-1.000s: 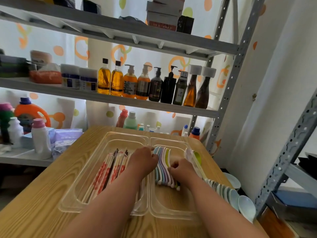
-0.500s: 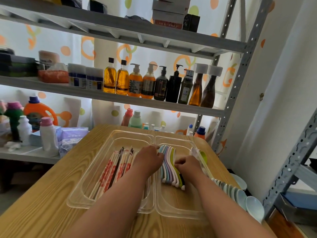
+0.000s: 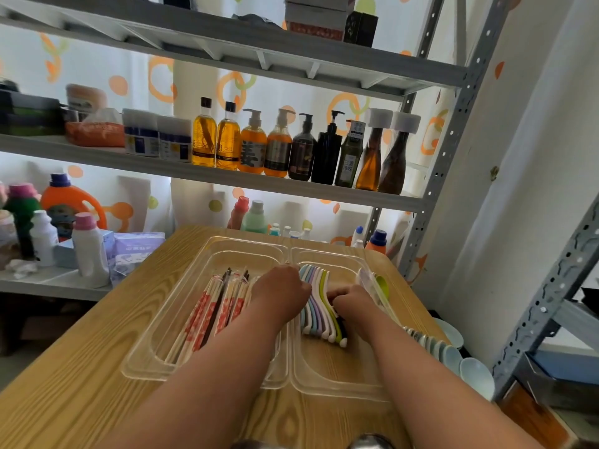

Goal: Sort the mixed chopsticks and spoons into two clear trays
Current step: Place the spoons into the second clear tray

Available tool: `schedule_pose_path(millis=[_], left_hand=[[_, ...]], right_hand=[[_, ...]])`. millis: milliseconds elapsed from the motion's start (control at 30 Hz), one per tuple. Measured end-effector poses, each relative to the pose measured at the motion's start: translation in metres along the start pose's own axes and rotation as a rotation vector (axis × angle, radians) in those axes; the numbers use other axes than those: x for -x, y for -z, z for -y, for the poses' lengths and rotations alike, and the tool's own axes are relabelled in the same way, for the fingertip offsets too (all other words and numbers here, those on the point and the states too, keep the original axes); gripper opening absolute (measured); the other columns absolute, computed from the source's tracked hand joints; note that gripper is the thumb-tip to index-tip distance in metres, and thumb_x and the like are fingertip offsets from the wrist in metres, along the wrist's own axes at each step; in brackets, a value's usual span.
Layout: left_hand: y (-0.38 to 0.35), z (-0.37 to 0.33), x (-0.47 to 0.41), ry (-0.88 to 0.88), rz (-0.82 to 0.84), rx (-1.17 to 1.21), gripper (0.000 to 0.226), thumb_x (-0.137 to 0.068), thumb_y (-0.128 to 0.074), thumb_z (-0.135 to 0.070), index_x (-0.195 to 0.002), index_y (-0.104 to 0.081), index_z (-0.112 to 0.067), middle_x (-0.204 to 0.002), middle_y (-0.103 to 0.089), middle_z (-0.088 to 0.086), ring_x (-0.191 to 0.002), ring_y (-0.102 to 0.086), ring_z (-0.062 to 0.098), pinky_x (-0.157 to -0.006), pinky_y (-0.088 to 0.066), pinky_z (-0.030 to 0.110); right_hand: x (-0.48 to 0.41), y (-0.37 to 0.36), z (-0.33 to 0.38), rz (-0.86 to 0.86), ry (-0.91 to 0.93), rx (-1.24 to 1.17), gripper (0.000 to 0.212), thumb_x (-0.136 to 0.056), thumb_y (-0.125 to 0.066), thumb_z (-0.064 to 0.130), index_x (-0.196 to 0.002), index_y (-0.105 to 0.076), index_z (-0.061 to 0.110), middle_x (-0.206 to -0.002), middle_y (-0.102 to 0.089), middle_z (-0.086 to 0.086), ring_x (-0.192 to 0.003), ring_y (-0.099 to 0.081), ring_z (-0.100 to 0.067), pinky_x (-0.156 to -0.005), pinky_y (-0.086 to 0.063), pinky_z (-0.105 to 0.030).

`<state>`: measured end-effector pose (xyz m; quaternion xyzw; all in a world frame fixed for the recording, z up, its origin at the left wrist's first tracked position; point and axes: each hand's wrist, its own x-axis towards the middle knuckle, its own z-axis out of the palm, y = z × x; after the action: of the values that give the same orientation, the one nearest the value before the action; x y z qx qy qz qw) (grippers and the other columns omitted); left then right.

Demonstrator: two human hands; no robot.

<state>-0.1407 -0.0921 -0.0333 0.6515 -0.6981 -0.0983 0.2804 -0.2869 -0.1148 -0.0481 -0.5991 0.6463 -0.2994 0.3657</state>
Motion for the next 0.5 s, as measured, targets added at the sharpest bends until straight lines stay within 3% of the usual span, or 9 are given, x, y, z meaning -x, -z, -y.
schedule_pose_path(millis=[200, 500], left_hand=[[0.0, -0.008, -0.001, -0.003, 0.01, -0.205, 0.029, -0.096, -0.046, -0.028, -0.115, -0.059, -0.01, -0.112, -0.063, 0.008, -0.098, -0.062, 0.022, -0.082, -0.05, 0.031], [0.009, -0.023, -0.013, -0.053, 0.201, -0.427, 0.029, -0.097, -0.046, -0.029, -0.113, -0.06, -0.008, -0.107, -0.064, 0.01, -0.095, -0.062, 0.022, -0.086, -0.053, 0.035]], right_hand=[[-0.001, 0.0, 0.0, -0.069, -0.037, -0.038, 0.033, -0.085, -0.047, -0.003, -0.072, -0.059, 0.025, -0.098, -0.065, -0.009, -0.097, -0.061, -0.022, -0.094, -0.051, -0.04], [0.008, 0.016, 0.015, -0.105, 0.073, -0.013, 0.025, -0.086, -0.048, -0.001, -0.096, -0.067, 0.012, -0.1, -0.065, -0.01, -0.097, -0.061, -0.023, -0.09, -0.053, -0.039]])
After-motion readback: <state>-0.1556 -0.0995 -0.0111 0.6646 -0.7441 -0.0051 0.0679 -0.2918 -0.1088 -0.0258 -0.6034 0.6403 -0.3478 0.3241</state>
